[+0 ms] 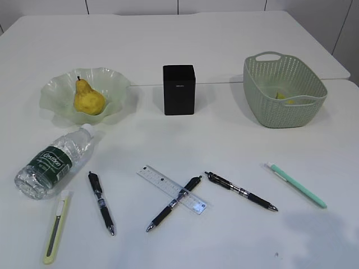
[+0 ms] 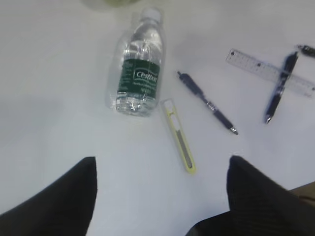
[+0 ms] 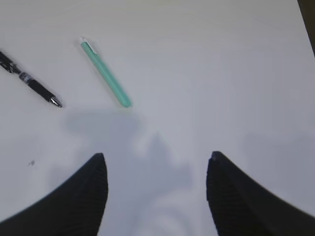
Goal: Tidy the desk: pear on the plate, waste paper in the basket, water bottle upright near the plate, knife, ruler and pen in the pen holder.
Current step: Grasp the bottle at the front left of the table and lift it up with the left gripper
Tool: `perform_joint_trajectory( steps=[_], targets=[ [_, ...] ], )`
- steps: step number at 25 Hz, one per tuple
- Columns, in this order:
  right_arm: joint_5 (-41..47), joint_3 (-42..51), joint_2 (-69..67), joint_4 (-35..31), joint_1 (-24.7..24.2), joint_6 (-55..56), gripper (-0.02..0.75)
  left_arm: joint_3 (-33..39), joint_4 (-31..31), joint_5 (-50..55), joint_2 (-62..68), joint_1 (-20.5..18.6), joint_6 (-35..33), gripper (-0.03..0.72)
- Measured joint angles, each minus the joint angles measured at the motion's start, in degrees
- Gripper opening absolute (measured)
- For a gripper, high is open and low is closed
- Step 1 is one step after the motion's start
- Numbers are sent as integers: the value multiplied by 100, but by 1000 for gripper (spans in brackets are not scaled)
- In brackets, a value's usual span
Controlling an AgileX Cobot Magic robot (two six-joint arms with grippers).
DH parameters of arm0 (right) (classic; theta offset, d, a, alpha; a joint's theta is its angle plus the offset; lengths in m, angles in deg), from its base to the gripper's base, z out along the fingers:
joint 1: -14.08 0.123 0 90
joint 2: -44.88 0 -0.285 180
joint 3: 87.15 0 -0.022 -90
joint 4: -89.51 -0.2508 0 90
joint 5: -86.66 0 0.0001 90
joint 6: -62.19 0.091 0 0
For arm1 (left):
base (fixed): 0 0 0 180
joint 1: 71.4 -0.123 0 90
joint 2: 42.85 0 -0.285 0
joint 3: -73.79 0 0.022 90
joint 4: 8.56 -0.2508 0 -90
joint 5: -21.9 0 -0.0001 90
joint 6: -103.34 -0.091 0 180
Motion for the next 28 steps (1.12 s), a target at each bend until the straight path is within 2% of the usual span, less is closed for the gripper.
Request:
perform_joint_trajectory(
  steps=[4,10,19,28],
  targets=[
    [129,0,0,0,0,62,498,-256,-331,-20,1095,271,0,597],
    [220,0,0,-71,0,73,498,-1281,-716,-111,2631,672,0,599],
    [452,0,0,-210,0,108,498,-2372,-785,-151,4402,702,0,599],
    [555,0,0,-235,0,130,497,-2460,-1266,-208,5239,702,0,599]
  ],
)
